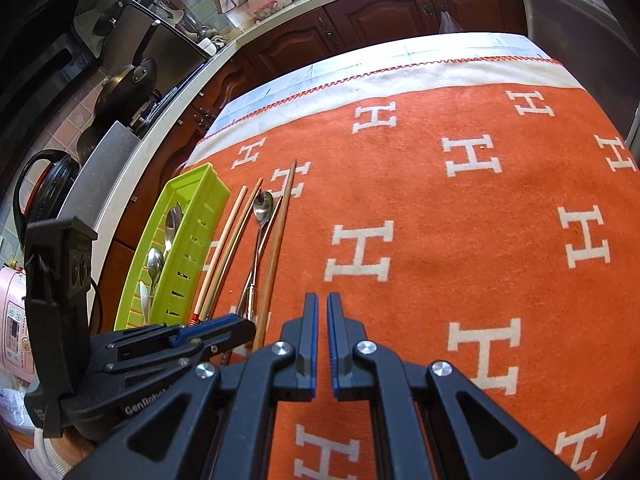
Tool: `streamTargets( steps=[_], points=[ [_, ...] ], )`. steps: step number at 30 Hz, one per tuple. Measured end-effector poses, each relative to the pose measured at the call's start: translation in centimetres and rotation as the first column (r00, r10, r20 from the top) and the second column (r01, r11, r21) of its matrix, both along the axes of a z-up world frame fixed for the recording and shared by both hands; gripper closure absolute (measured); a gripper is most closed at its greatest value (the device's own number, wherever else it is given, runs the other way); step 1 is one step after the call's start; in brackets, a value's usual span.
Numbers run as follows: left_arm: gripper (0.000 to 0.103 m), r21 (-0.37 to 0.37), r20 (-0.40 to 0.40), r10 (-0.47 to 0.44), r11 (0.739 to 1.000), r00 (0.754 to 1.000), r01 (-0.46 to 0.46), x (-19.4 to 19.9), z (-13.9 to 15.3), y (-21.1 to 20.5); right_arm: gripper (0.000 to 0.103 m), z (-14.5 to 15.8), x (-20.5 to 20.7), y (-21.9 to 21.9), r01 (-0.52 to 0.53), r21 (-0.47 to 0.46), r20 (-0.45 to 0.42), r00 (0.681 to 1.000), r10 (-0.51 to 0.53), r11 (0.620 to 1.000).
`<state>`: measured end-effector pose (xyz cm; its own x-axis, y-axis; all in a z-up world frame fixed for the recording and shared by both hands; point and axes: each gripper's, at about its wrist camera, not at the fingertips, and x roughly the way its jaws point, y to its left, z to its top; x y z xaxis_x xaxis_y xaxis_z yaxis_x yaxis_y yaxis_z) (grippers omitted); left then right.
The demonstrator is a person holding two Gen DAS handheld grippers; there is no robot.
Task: Organize utensils
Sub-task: 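Move both open tools back over the remaining utensils, then close the left tool on a long steel spoon while the right tool grasps a brown chopstick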
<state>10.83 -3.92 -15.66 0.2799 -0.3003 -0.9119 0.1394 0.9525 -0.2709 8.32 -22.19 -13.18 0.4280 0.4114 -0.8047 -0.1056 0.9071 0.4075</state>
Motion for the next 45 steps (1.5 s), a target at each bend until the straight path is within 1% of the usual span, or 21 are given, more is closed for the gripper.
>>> streamTargets(
  steps=[4,12,17,20,23,25,27,31,34,37,39,41,43,45],
  points=[
    [0.093,0.019,0.004,0.005,1.0,1.0,-0.005,0.8,-0.1,-0.2,0.098,-0.2,-0.1,-0.1,0.001,0.003,0.0,1.0,-0.001,1.0],
    [0.093,0.111,0.033,0.003,0.994,0.999,-0.007,2.7,0.1,-1.6,0.098,0.0,-0.3,-0.4,0.007,0.012,0.009,1.0,-0.007,1.0],
    [0.093,0.186,0.082,-0.025,0.983,0.996,0.009,3.2,0.1,-2.9,0.098,0.0,-0.3,-0.4,0.012,0.012,0.013,1.0,-0.012,1.0],
    [0.094,0.208,0.116,-0.035,0.978,0.993,0.01,2.9,0.1,-3.2,0.098,-0.1,-0.3,-0.4,0.008,0.008,0.011,1.0,-0.009,1.0],
    [0.097,0.187,0.138,-0.021,0.982,0.99,-0.005,2.6,0.2,-2.7,0.098,-0.2,-0.2,-0.2,0.003,0.004,0.006,1.0,-0.003,1.0],
    [0.099,0.146,0.137,-0.006,0.989,0.991,-0.014,2.5,0.3,-1.9,0.098,-0.3,-0.2,0.0,-0.002,0.004,0.003,1.0,0.002,1.0],
    [0.099,0.122,0.139,0.003,0.992,0.99,-0.02,2.3,0.6,-1.4,0.098,-0.3,-0.1,0.1,-0.009,0.0,-0.001,1.0,0.009,1.0],
    [0.099,0.079,0.175,0.007,0.997,0.985,-0.021,1.6,2.8,-0.4,0.098,-0.5,0.2,0.8,-0.029,-0.002,-0.011,1.0,0.029,1.0],
    [0.099,0.058,0.204,0.007,0.998,0.979,-0.019,1.0,4.5,0.3,0.098,-0.6,0.5,1.5,-0.042,0.004,-0.024,0.999,0.042,0.999],
    [0.099,0.048,0.217,0.009,0.999,0.976,-0.02,0.5,5.4,1.0,0.098,-0.8,0.9,2.4,-0.054,0.011,-0.037,0.998,0.054,0.998],
    [0.099,0.044,0.207,0.015,0.999,0.978,-0.024,0.4,5.3,1.4,0.097,-0.8,1.3,2.9,-0.061,0.009,-0.037,0.997,0.062,0.998],
    [0.099,0.044,0.187,0.013,0.999,0.982,-0.022,0.4,4.8,1.7,0.087,-1.0,1.7,3.5,-0.061,-0.001,-0.038,0.997,0.061,0.998],
    [0.099,0.052,0.159,-0.001,0.999,0.987,-0.008,0.4,4.0,1.4,0.084,-1.2,2.3,4.0,-0.064,-0.011,-0.039,0.997,0.064,0.998],
    [0.099,0.067,0.155,-0.012,0.998,0.988,0.002,0.3,3.6,1.2,0.084,-1.5,2.7,4.6,-0.071,-0.025,-0.048,0.996,0.07,0.997]
  ],
)
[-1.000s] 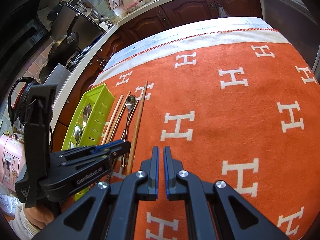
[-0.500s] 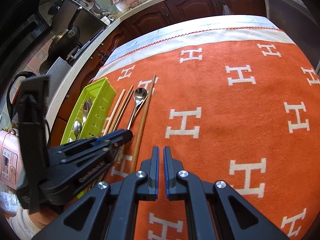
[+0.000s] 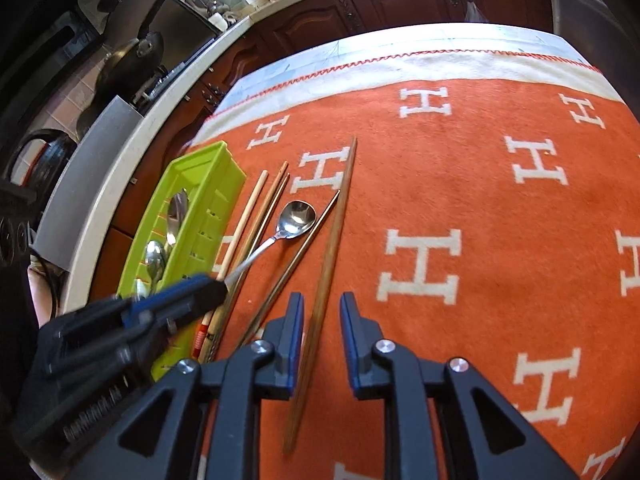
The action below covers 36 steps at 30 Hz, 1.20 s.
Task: Organize utensils
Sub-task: 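Close the left tool on a long steel spoon while the right tool grasps a brown chopstick, then lift the spoon and chopstick over the green tray and open both tools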
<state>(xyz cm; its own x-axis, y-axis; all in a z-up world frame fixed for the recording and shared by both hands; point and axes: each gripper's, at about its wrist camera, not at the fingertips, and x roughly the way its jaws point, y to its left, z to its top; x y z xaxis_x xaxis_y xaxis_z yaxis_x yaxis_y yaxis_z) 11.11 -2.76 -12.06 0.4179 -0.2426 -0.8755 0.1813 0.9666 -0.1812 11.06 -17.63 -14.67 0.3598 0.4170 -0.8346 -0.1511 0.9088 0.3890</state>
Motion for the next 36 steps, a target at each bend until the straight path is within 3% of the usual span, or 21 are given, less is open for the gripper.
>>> streamTargets(
  steps=[4,6,8,10,17,29,34,36],
  points=[
    [0.099,0.018,-0.007,0.003,1.0,1.0,-0.003,0.3,-0.6,0.1,0.084,-0.7,0.8,1.4,-0.022,-0.061,0.001,1.0,0.023,0.998],
    [0.099,0.024,-0.03,0.009,1.0,1.0,-0.009,0.7,-1.2,0.3,0.085,-0.7,0.9,2.2,-0.031,-0.12,0.042,0.998,0.037,0.992],
    [0.099,0.023,-0.063,0.007,1.0,0.998,-0.006,1.1,-2.0,0.3,0.093,-0.6,0.8,2.8,-0.043,-0.179,0.063,0.996,0.055,0.983],
    [0.099,0.026,-0.089,0.002,1.0,0.996,0.0,1.5,-2.9,0.2,0.094,-0.6,0.7,2.8,-0.042,-0.205,0.07,0.996,0.057,0.978],
    [0.098,0.04,-0.086,-0.035,0.998,0.996,0.039,2.5,-3.1,-0.4,0.096,-0.6,0.3,1.0,-0.028,-0.173,0.034,0.999,0.035,0.985],
    [0.094,0.016,-0.119,-0.017,1.0,0.993,0.019,5.2,-3.7,-0.9,0.096,-0.6,-0.7,-0.1,-0.023,-0.132,0.016,1.0,0.025,0.991],
    [0.094,0.064,-0.105,-0.035,0.997,0.994,0.042,6.1,-3.6,-1.9,0.096,-0.6,-0.8,-0.3,-0.019,-0.121,0.017,1.0,0.021,0.992],
    [0.1,0.098,-0.087,-0.041,0.994,0.995,0.05,6.0,-3.6,-2.3,0.096,-0.6,-0.9,-0.3,-0.02,-0.12,0.018,1.0,0.022,0.993]
  ],
)
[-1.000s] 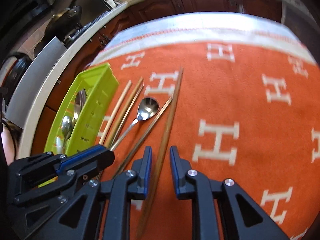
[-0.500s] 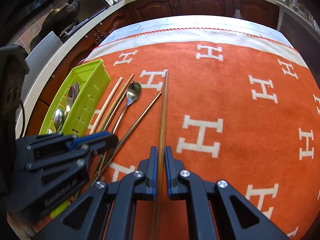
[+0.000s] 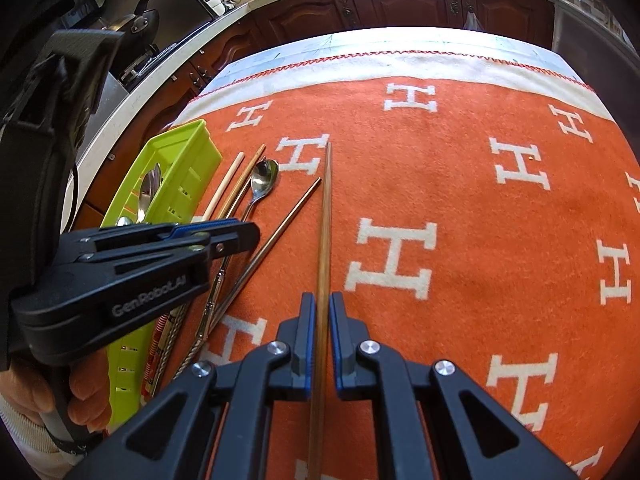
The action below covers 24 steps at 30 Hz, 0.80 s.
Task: Organize utensils
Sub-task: 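Lift the spoon and chopstick over the green tray and open both tools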
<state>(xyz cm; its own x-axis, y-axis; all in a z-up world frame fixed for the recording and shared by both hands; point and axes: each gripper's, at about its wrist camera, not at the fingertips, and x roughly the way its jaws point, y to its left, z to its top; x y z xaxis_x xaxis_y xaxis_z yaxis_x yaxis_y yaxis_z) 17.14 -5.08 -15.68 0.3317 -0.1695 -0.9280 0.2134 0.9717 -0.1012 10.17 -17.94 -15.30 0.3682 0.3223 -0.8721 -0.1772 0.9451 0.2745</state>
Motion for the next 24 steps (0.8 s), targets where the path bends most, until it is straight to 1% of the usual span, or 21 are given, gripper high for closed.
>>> streamTargets(
  steps=[2,5,8,11,15,18,22,24],
  points=[
    [0.101,-0.016,0.009,0.012,1.0,1.0,-0.012,-0.1,0.1,0.2,0.096,0.0,0.0,-0.1,0.001,0.008,-0.001,1.0,-0.001,1.0],
    [0.102,-0.06,0.03,0.044,0.997,0.999,-0.043,-0.4,0.8,1.0,0.096,0.3,0.0,-0.4,0.006,0.031,0.01,1.0,-0.006,1.0],
    [0.102,-0.088,0.062,0.053,0.995,0.997,-0.048,-0.9,2.3,1.6,0.096,0.9,0.0,-0.8,0.016,0.065,0.016,1.0,-0.017,0.998],
    [0.102,-0.112,0.084,0.047,0.993,0.995,-0.038,-1.9,4.3,2.0,0.096,1.4,0.1,-1.1,0.026,0.109,-0.001,1.0,-0.026,0.994],
    [0.102,-0.107,0.129,0.046,0.994,0.991,-0.032,-3.8,7.3,3.5,0.096,3.0,0.3,-0.8,0.026,0.185,-0.022,0.999,-0.022,0.982],
    [0.101,-0.098,0.156,0.082,0.993,0.984,-0.067,-5.3,8.9,5.9,0.096,4.7,0.4,0.3,0.014,0.235,-0.023,1.0,-0.009,0.972],
    [0.101,-0.056,0.18,0.14,0.99,0.974,-0.132,-6.7,9.8,9.8,0.096,6.4,0.7,3.4,-0.012,0.281,-0.027,0.999,0.021,0.96],
    [0.101,-0.038,0.186,0.157,0.988,0.97,-0.152,-7.3,9.9,11.6,0.096,6.9,1.1,5.1,-0.023,0.287,-0.034,0.999,0.034,0.958]
  ],
)
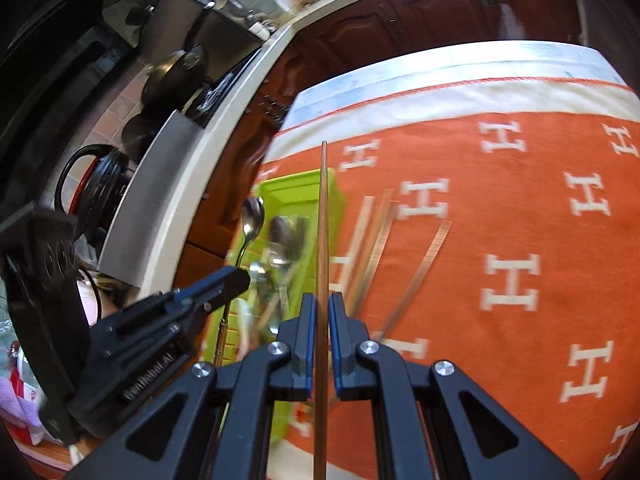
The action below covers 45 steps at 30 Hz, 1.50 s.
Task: Organize utensils
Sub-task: 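Lift the spoon and chopstick over the green tray and open both tools, then move both open tools back over the remaining chopsticks and steel rods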
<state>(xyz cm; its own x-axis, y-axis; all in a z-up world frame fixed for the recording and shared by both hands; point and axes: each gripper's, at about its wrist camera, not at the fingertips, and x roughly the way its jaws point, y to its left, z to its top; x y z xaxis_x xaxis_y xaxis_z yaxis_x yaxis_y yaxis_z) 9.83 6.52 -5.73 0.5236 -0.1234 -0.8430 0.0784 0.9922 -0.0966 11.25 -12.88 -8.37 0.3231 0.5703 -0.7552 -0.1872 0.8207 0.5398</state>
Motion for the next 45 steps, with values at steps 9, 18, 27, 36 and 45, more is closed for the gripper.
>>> streamTargets(
  steps=[9,18,27,36,45],
  points=[
    [0.101,0.023,-0.033,0.07,0.997,0.997,-0.069,-0.9,-1.4,4.4,0.096,-1.5,2.0,5.5,-0.002,0.005,-0.102,0.995,0.002,1.0],
    [0.079,0.031,-0.033,0.08,0.996,0.996,-0.079,-0.7,-1.7,5.0,0.094,-3.3,1.6,7.1,-0.034,-0.046,-0.19,0.982,0.025,0.998],
    [0.057,0.014,-0.007,0.09,0.996,0.996,-0.09,-0.7,-0.7,4.1,0.094,-0.9,1.4,4.6,-0.028,-0.092,-0.084,0.996,0.02,0.995],
    [0.055,0.002,0.029,0.039,0.999,0.999,-0.039,-1.4,0.7,1.7,0.094,0.4,1.2,1.0,0.032,-0.12,-0.025,0.999,-0.035,0.992],
    [0.046,-0.022,0.052,-0.047,0.999,0.998,0.048,-2.2,0.3,-1.9,0.09,-1.5,1.2,-2.2,0.106,-0.148,-0.055,0.992,-0.116,0.983]
  ],
)
